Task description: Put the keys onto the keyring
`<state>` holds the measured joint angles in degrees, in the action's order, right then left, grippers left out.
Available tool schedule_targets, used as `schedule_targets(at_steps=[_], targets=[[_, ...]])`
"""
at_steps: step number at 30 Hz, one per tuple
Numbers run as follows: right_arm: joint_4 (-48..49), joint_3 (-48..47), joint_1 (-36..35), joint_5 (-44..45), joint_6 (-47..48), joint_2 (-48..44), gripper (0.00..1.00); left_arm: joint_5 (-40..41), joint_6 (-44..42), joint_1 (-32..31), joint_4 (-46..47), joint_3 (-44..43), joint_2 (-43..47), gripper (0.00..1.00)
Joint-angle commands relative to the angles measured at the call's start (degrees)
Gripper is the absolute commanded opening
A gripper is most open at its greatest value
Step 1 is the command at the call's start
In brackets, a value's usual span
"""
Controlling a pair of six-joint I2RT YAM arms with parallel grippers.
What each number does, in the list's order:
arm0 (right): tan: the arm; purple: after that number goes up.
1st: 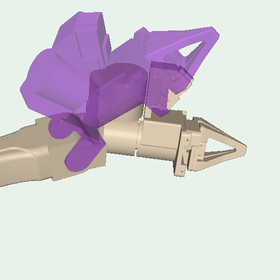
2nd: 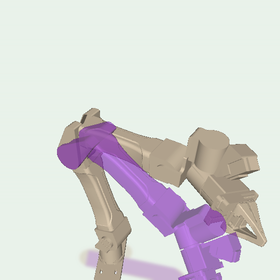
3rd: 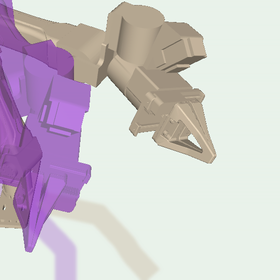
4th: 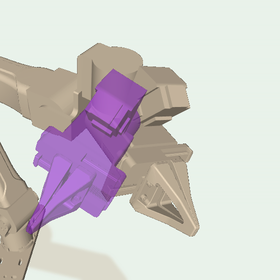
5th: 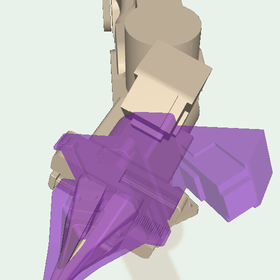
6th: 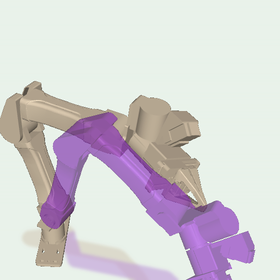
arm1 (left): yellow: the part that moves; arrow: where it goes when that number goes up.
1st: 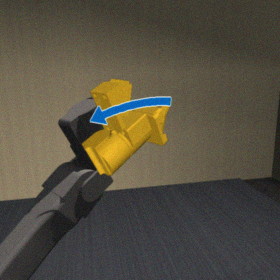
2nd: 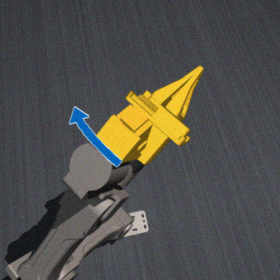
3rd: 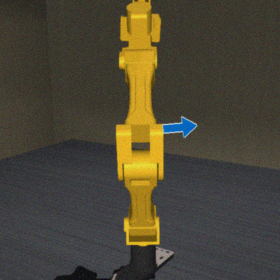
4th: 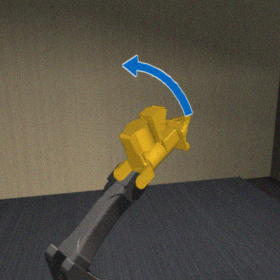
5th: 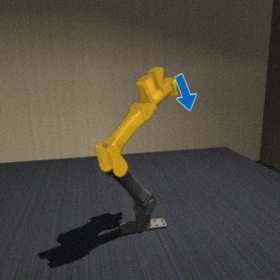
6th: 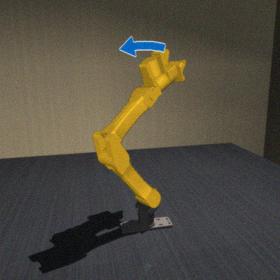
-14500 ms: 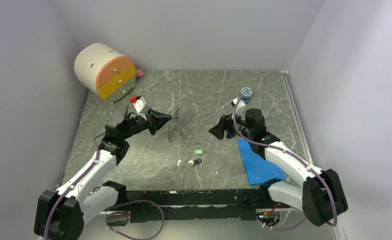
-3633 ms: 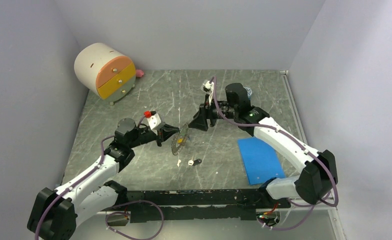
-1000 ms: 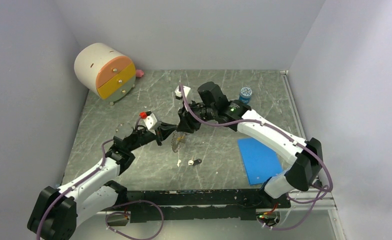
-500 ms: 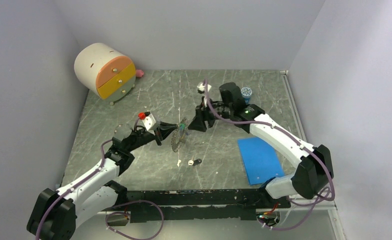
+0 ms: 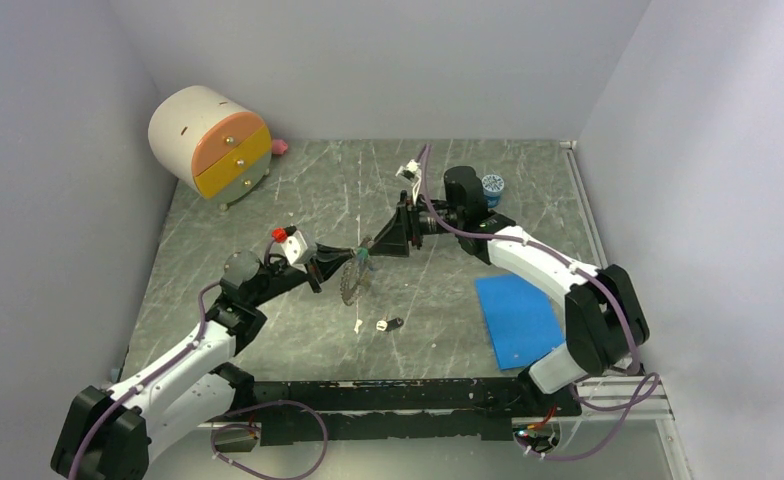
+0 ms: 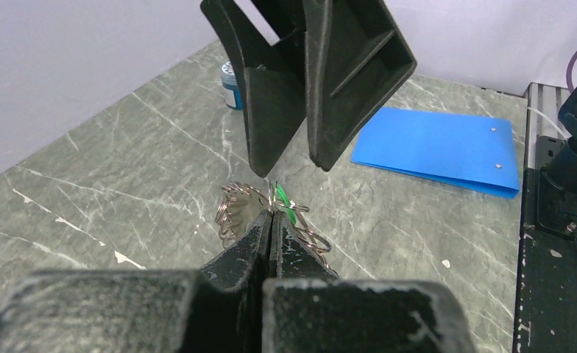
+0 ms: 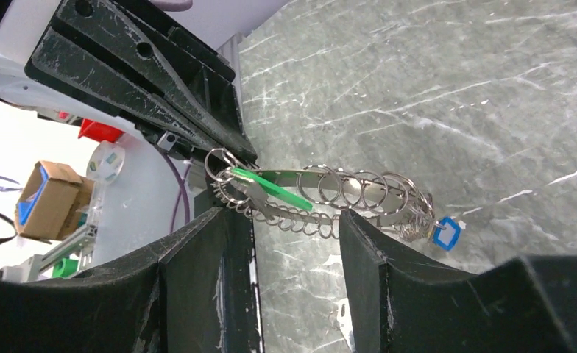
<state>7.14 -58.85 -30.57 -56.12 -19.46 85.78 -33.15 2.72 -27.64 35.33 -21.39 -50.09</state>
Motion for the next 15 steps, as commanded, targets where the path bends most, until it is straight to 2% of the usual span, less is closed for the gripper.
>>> schedule_targets(at_steps=[1, 8, 15], targets=[[8.4, -0.7, -1.1, -2.9, -4.1, 2.7, 0.61, -0.3, 1.2, -0.2, 3.4, 0.3, 1.4, 0.03], [9.1, -2.1, -3.2, -3.7, -4.7, 4.8, 0.58, -0.2, 1.2, -0.2, 3.5, 0.3, 1.4, 0.03], [10.3, -1.5, -3.6, -4.8, -5.7, 4.5, 0.48, 0.0, 1.0, -0.2, 3.4, 0.1, 1.0, 0.03]])
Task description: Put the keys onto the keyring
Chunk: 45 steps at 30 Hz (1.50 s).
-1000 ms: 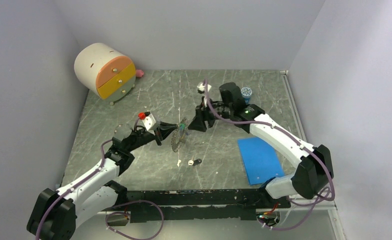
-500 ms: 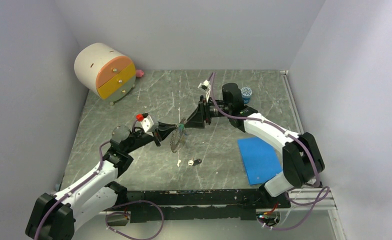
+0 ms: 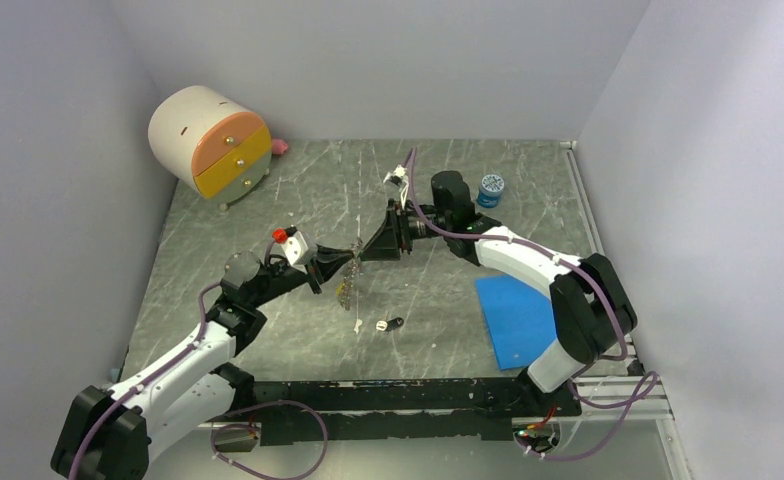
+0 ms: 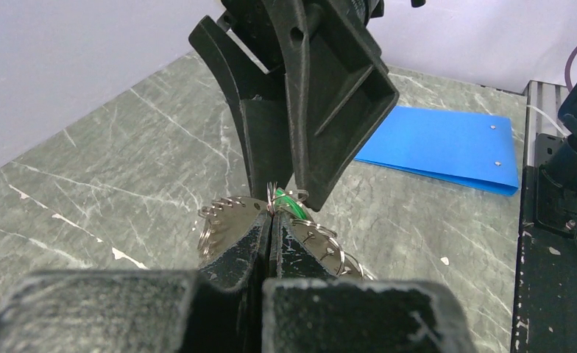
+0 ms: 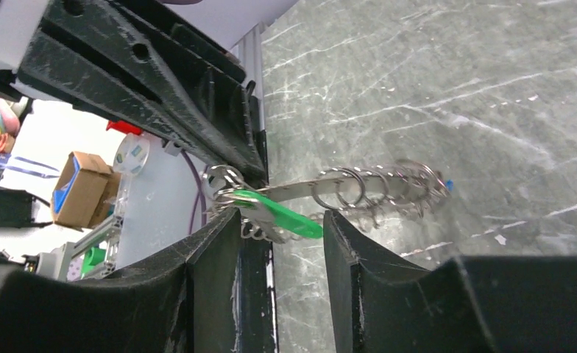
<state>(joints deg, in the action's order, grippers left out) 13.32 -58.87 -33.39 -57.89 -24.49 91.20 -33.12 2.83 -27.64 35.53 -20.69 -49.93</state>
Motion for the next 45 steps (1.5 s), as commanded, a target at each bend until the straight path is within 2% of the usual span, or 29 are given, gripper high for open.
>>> schedule_targets(at_steps=[1, 9, 12, 16, 24, 34, 39, 45], targets=[[3.5, -1.5, -0.7, -3.1, -0.3, -1.3, 0.47, 0.0, 0.9, -0.2, 3.1, -0.5, 0.8, 0.03], [3.1, -1.0, -0.8, -5.2, -0.3, -3.2, 0.28, 0.4, 0.6, -0.2, 3.0, -0.5, 0.5, 0.03], [3.0, -0.4, -0.7, -5.5, -0.3, -4.2, 0.23, 0.7, 0.4, -0.2, 2.3, -0.6, 0.8, 0.03], [3.6, -0.2, -1.0, -6.4, -1.0, -5.0, 0.23, 1.0, 0.4, -0.2, 2.1, -0.5, 0.9, 0.03], [-0.2, -4.0, -4.1, -7.6, 0.6, -2.9, 0.27, 1.0, 0.2, -0.2, 1.5, -0.4, 1.0, 0.03], [-2.2, -5.9, -5.4, -4.8, 1.5, -3.0, 0.33, 1.0, -0.1, -0.2, 1.1, -0.4, 1.2, 0.03], [-8.2, -5.5, -5.0, 0.6, 6.4, -6.0, 0.42, 0.6, -0.3, -0.2, 0.9, -0.6, 1.3, 0.02], [-10.2, -2.6, -3.8, 6.6, 9.2, -10.3, 0.57, 0.3, -0.4, -0.2, 0.8, -0.9, 1.2, 0.03]])
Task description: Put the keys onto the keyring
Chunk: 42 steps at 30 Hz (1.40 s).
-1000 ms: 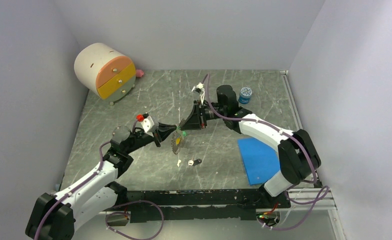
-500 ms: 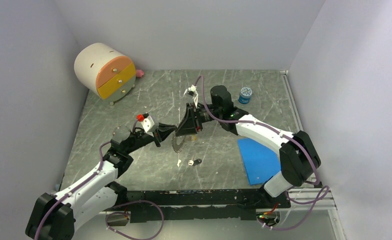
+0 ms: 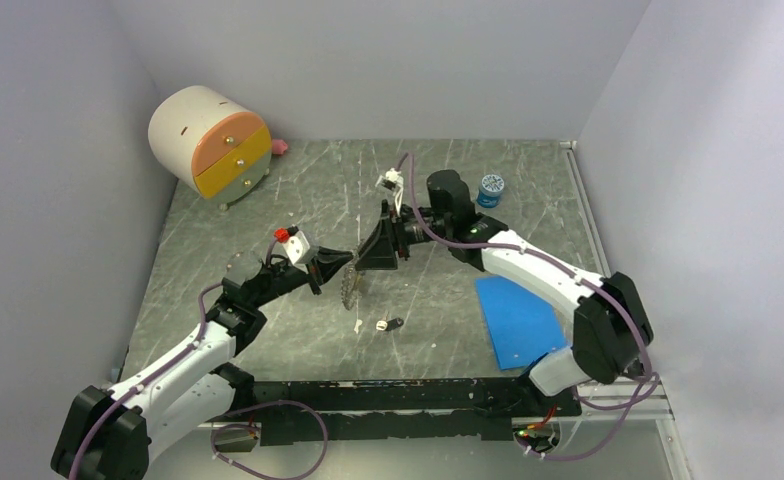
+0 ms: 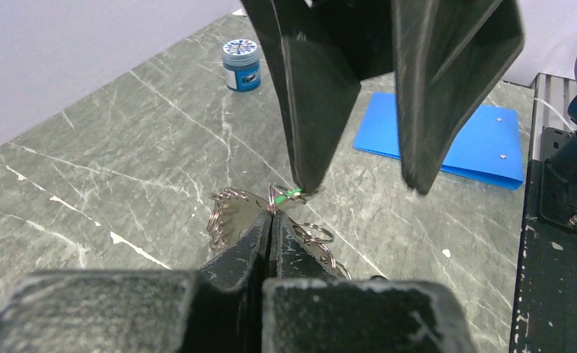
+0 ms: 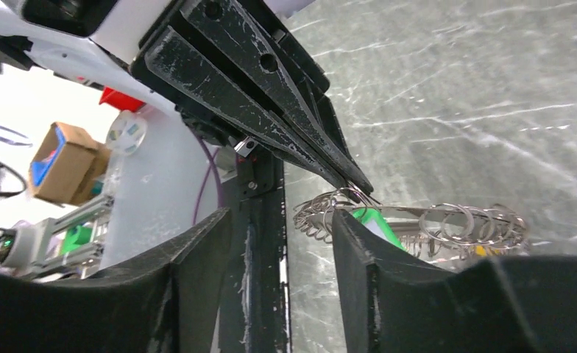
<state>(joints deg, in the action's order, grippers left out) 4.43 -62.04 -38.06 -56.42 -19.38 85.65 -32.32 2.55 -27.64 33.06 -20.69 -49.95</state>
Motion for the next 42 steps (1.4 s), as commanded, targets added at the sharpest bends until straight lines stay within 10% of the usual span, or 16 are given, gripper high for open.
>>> schedule_targets(at_steps=[1, 25, 42], targets=[[-1.6, 0.8, 1.0, 5.8, 4.6, -5.1, 0.58, -0.5, -0.1, -0.2, 3.2, -0.9, 1.2, 0.03], [-2.0, -2.0, 0.2, 1.6, 6.3, 4.0, 0.55, -0.8, 0.0, -0.2, 3.1, -1.0, 0.8, 0.03], [-1.4, -3.1, 0.0, 0.2, 4.9, 3.8, 0.24, -0.6, 0.4, -0.2, 4.6, -0.1, 0.3, 0.02]])
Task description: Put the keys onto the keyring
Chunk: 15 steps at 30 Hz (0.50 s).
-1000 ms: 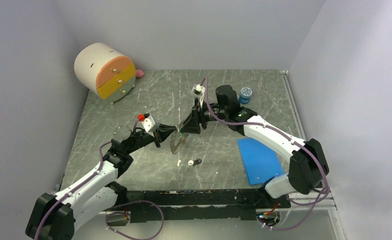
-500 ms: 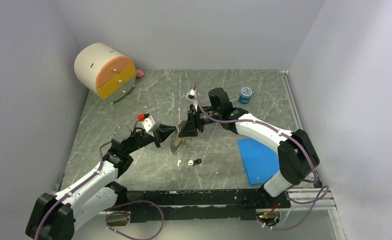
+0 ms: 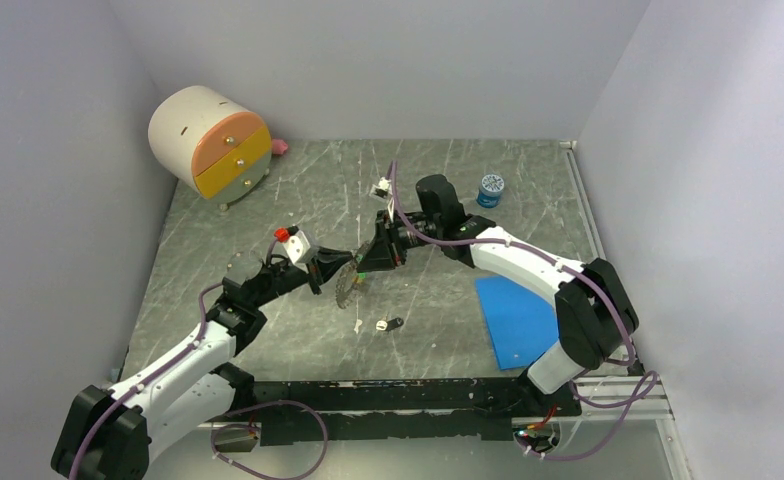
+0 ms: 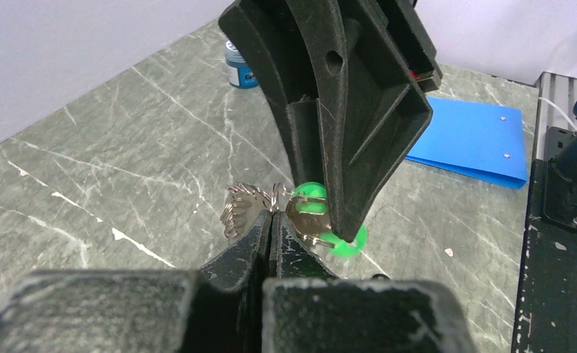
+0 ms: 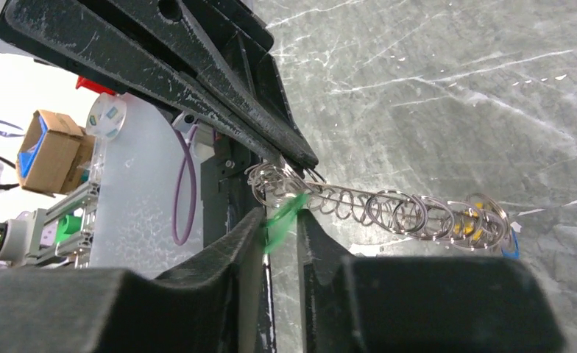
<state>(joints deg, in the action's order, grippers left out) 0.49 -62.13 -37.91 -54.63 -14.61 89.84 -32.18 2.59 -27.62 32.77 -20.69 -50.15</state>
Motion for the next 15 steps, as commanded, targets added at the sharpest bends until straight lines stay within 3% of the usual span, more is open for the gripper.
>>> schedule_targets(at_steps=[1, 8, 15], targets=[[2.1, -3.3, -0.1, -1.7, 0.4, -0.5, 0.22, -0.7, 0.3, -0.2, 4.8, -0.1, 0.6, 0.03], [-0.2, -3.8, -0.1, -1.8, 2.0, -2.6, 0.15, -0.2, 0.2, -0.2, 4.7, 0.1, 0.7, 0.03], [-9.2, -6.5, -0.1, 2.8, 6.3, -4.2, 0.03, -0.2, 0.3, -0.2, 5.5, 0.1, 0.4, 0.03]])
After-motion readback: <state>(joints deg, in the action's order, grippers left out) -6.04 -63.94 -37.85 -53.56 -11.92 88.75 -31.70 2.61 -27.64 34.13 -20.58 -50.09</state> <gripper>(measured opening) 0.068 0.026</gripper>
